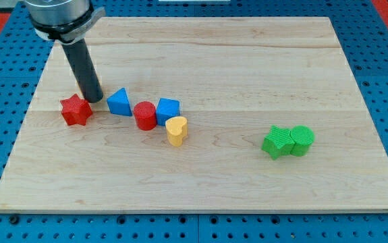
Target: Push the yellow hexagon to the top of red star
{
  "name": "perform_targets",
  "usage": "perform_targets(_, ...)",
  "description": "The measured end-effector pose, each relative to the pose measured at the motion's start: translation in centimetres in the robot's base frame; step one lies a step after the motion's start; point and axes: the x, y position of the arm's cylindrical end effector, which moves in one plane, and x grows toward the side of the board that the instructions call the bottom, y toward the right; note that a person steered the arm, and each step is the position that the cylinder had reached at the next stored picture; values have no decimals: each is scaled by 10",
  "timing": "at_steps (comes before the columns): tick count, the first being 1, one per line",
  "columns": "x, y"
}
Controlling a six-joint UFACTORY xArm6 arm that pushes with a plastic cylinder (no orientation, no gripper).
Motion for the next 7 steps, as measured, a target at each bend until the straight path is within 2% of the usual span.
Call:
perform_targets(1, -13, -5)
perform_targets(2, -17, 16)
perform_targets(3, -34, 138)
perform_targets(4, -22, 238)
perform_targets(5, 52, 230)
perform_targets(6, 87, 189)
perform_targets(7, 144, 188)
